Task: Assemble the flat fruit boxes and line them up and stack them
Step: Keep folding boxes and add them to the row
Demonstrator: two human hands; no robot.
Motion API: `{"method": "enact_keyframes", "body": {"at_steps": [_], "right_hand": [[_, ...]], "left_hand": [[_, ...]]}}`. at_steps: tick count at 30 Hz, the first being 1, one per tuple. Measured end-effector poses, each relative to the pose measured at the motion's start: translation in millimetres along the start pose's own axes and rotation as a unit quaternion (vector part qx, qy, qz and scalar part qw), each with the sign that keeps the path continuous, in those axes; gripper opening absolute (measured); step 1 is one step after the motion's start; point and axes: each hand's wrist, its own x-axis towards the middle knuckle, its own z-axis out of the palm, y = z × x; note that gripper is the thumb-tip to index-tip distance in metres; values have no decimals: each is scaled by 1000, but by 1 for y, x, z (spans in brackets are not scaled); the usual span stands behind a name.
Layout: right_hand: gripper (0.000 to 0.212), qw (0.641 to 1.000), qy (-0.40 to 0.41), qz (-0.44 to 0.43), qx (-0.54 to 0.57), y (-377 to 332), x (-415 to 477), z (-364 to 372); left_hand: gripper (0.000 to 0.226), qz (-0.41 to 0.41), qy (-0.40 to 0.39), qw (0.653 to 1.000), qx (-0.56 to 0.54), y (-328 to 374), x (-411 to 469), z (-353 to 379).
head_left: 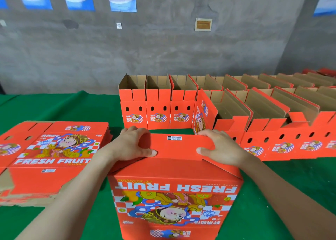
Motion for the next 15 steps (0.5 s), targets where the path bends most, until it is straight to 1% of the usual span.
{"method": "enact_keyframes", "body": {"at_steps": [3, 5, 7, 8, 9, 10, 11, 12, 13, 15], "right_hand": [[55, 999, 1, 3, 34, 0, -1, 0], [53, 999, 10, 6, 38, 0, 0, 1], [52, 999, 9, 12, 32, 2, 1, 2], [50, 999, 10, 16, 46, 4, 2, 1], [47, 996, 15, 22, 88, 6, 2, 1], [42, 987, 25, 28, 155, 7, 1, 1], [36, 971, 40, 33, 235, 8, -1, 2], [33, 949, 63, 40, 307, 10, -3, 3], [32, 926, 89, 51, 363, 11, -5, 5], [32, 870, 142, 92, 464, 14, -10, 10]], "left_hand": [[80, 24, 1, 1000, -14, -3, -4, -2], [86, 35, 5, 998, -58, -5, -6, -6], [94, 31, 1, 990, -139, -9, -12, -8], [95, 25, 4, 981, -192, -13, -14, -7], [94, 11, 7, 968, -252, -18, -18, -5], [93, -6, 8, 950, -311, -22, -21, -2], [92, -21, 5, 933, -359, -24, -23, 1], [90, -35, 3, 923, -383, -27, -25, 3], [86, -46, 5, 924, -379, -28, -24, 4], [69, -66, 18, 939, -337, -31, -22, 3]]}}
